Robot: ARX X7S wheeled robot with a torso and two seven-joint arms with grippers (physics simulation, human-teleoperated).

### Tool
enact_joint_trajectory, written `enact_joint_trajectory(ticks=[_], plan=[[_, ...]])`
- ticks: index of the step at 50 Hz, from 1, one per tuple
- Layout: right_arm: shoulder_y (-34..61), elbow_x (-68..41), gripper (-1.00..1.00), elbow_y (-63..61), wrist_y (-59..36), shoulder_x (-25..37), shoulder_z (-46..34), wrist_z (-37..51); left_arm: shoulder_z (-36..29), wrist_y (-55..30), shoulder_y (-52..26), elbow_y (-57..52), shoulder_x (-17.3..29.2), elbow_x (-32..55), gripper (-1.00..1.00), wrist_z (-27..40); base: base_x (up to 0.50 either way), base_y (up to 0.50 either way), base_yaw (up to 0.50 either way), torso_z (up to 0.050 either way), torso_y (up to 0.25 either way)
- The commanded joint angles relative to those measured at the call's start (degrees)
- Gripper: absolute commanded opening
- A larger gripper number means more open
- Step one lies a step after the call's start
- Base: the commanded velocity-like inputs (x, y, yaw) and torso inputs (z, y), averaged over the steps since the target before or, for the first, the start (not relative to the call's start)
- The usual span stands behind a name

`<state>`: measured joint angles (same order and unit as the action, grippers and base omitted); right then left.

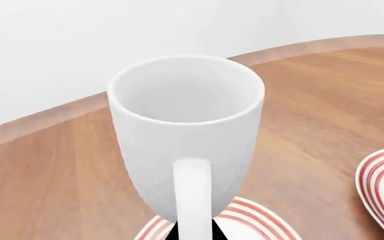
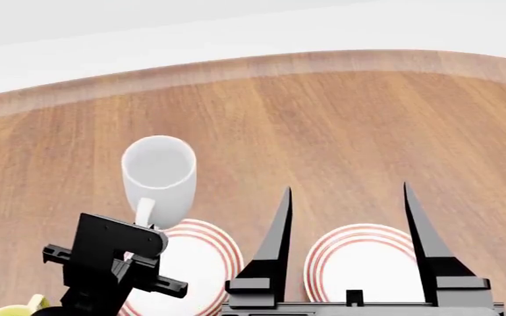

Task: Put the white mug on the left plate.

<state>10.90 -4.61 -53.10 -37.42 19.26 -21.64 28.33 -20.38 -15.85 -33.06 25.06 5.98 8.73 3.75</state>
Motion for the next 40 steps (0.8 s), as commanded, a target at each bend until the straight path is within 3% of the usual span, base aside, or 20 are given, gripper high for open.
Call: enact_joint_trajectory(ticks=[1, 40], plan=[[0.1, -0.1, 1.00, 0.2, 0.2, 0.1, -0.2, 0.2, -0.4, 2.0, 0.5, 2.5, -0.3, 0.5, -1.00, 0.6, 0.00, 0.00, 0.00, 0.000, 0.000], [0.3, -0.6, 1.00, 0.5, 0.4, 0.5, -0.6, 0.8, -2.0, 7.6, 0.4, 13.1, -1.5, 3.3, -1.00, -0.9, 0.00, 0.00, 0.00, 0.000, 0.001]])
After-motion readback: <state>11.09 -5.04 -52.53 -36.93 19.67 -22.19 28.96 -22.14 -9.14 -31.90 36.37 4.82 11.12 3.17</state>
